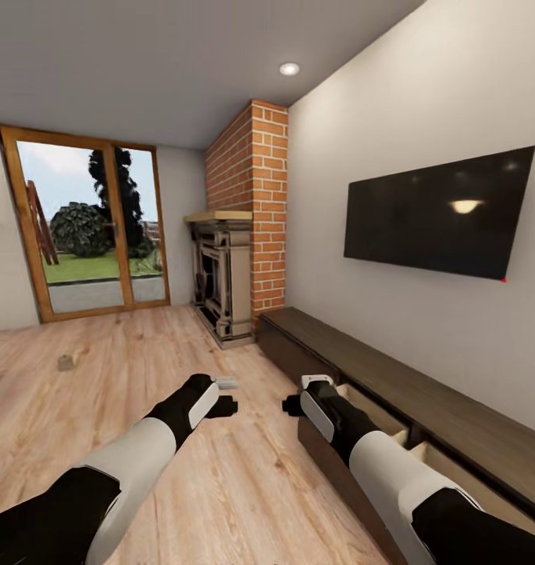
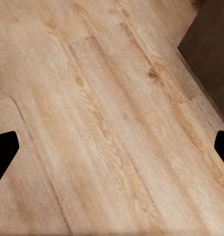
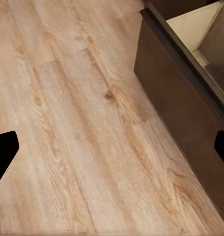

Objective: Place each of the two pumpkins and all three candles from the living room inside a cabinet in the living room (use any cabinet), then make sure every cabinet is closed, and position the cauldron so it is next to a table in the living room.

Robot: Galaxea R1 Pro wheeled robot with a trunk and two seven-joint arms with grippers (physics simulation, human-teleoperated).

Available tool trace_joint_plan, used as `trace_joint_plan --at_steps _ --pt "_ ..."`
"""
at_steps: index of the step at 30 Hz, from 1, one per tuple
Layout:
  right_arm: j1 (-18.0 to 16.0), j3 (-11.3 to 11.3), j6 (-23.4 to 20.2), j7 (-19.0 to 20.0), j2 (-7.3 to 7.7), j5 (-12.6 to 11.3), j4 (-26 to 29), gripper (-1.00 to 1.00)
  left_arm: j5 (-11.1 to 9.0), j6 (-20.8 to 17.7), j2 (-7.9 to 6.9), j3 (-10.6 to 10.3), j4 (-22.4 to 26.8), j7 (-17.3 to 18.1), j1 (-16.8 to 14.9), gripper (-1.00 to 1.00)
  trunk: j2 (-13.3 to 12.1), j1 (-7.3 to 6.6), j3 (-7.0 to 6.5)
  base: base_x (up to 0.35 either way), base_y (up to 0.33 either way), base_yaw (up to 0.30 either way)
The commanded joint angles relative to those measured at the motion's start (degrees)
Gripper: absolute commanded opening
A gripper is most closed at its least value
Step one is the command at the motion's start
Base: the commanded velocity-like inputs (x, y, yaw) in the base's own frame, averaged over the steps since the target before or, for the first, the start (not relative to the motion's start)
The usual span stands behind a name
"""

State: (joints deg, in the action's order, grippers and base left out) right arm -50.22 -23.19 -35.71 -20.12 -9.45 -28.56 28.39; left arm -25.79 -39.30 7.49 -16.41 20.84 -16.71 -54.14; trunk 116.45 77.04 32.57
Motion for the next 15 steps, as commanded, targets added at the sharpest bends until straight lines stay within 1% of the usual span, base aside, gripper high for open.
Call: trace_joint_plan --at_steps 1,10,15 --pt "-0.05 -0.36 -0.15 -0.53 0.05 -0.62 0.08 1.00 -0.60 -0.16 -0.01 -0.43 0.07 -0.44 -0.03 1.00 0.04 -0.02 0.02 -0.065 0.073 0.259" --pt "-0.05 -0.36 -0.15 -0.53 0.05 -0.62 0.08 1.00 -0.58 -0.04 0.08 -0.46 -0.15 -0.27 0.00 1.00 0.04 -0.02 -0.42 -0.013 0.014 0.259" --pt "-0.05 -0.36 -0.15 -0.53 0.05 -0.62 0.08 1.00 -0.53 0.01 -0.14 -0.42 -0.19 -0.10 0.00 1.00 0.04 -0.02 -0.67 0.000 0.000 0.259"
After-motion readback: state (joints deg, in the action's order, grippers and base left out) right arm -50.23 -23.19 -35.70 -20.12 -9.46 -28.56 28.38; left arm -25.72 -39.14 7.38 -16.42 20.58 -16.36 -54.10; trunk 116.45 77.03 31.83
